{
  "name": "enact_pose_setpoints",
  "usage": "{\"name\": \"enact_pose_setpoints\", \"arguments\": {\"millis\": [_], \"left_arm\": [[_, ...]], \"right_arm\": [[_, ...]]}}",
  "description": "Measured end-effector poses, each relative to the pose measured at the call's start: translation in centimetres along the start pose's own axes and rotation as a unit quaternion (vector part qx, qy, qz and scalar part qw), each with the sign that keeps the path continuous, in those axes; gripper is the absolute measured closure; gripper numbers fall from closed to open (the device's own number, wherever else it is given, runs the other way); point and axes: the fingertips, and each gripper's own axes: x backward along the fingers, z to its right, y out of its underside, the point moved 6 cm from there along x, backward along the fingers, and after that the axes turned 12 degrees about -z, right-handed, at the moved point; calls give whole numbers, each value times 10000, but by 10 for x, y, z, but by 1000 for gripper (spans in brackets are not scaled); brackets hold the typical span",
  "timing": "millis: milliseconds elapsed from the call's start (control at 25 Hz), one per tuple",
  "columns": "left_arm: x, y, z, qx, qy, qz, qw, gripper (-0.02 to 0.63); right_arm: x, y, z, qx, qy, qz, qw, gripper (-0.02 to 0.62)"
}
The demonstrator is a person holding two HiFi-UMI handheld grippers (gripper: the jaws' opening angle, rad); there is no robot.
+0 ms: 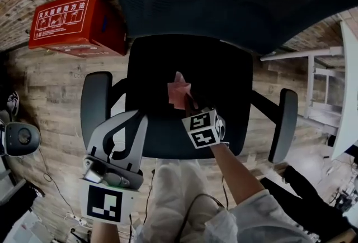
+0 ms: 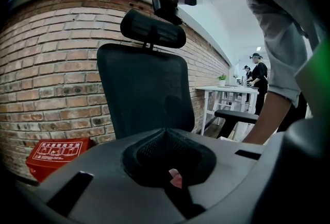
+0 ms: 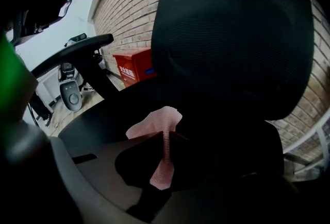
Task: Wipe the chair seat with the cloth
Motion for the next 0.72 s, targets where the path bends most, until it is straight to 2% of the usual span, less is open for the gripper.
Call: {"name": "enact_pose_setpoints", "arguments": {"millis": [200,440,720], "left_arm": [[-8,-8,16,-147,173,-2,9997,588],[-16,-16,32,-261,345,-10,9991,588],[-23,-25,48,-410,495,38,9979,588]], "right_arm": [[18,37,38,-630,453,-124,9969,543],[43,81,79,-1353,962,-245,9858,543],[75,138,105,-1837,1386,-474,9720,543]]}}
